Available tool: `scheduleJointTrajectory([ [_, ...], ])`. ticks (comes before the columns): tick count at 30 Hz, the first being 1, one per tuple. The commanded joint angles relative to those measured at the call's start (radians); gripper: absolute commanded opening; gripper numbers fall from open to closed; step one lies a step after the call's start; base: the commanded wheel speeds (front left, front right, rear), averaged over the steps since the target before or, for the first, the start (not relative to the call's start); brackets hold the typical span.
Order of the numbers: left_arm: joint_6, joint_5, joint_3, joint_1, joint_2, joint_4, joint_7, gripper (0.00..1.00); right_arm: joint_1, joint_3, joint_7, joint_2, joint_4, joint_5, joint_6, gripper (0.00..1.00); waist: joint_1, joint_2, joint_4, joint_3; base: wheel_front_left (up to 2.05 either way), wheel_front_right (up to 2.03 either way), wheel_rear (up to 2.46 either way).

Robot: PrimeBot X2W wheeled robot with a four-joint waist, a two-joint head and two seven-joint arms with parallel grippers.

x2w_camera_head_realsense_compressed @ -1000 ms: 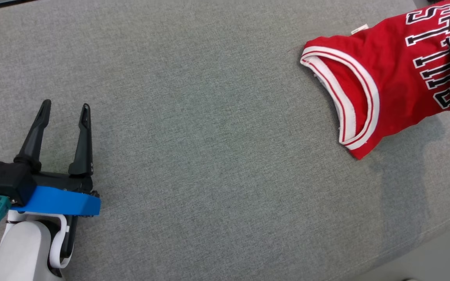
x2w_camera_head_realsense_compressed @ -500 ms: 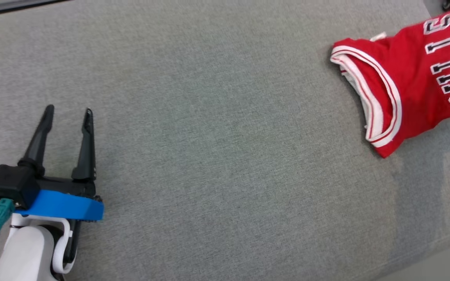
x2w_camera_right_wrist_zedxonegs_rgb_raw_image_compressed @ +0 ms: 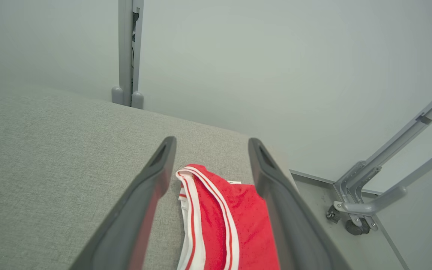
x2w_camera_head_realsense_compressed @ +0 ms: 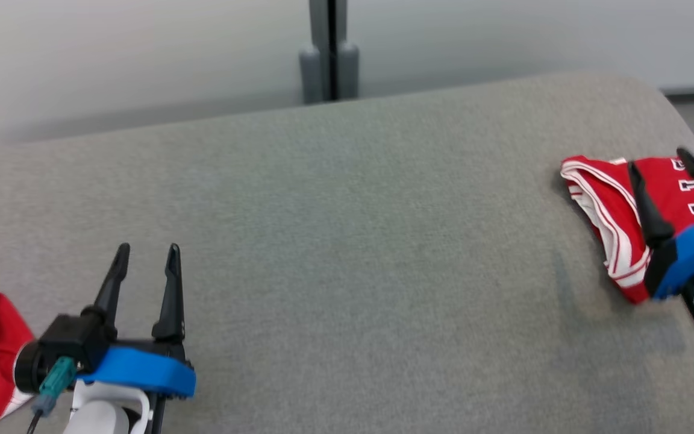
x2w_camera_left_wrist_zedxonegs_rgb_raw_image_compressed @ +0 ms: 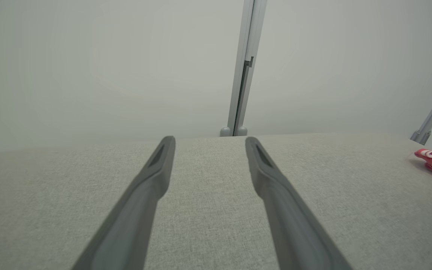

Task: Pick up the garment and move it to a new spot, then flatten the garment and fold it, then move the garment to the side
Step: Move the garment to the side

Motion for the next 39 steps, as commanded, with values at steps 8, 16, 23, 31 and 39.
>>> scheduleJointTrajectory([
  [8, 0.006, 0.000, 0.017, 0.067, -0.024, 0.045, -0.011, 1.00, 0.355, -0.123, -0.023, 0.142, -0.335, 0.020, 0.000, 1.00, 0.0004, 0.0000, 0.082, -0.090, 0.00, 0.00, 0.00],
  [16, 0.000, 0.011, 0.045, 0.113, -0.049, 0.071, -0.011, 1.00, 0.549, -0.193, 0.023, 0.263, -0.502, 0.006, 0.000, 1.00, 0.0004, 0.0000, 0.124, -0.141, 0.00, 0.00, 0.00],
  [23, -0.008, 0.017, 0.076, 0.132, -0.071, 0.078, -0.011, 1.00, 0.597, -0.232, 0.023, 0.321, -0.531, 0.012, 0.000, 1.00, 0.0004, 0.0000, 0.132, -0.162, 0.00, 0.00, 0.00],
  [31, -0.024, 0.021, 0.094, 0.131, -0.085, 0.111, -0.011, 1.00, 0.595, -0.215, 0.029, 0.340, -0.520, 0.002, 0.000, 1.00, 0.0004, 0.0000, 0.126, -0.164, 0.00, 0.00, 0.00],
  [39, -0.035, 0.037, 0.096, 0.111, -0.096, 0.122, -0.011, 1.00, 0.593, -0.204, 0.031, 0.348, -0.510, 0.008, 0.000, 1.00, 0.0004, 0.0000, 0.126, -0.161, 0.00, 0.00, 0.00],
])
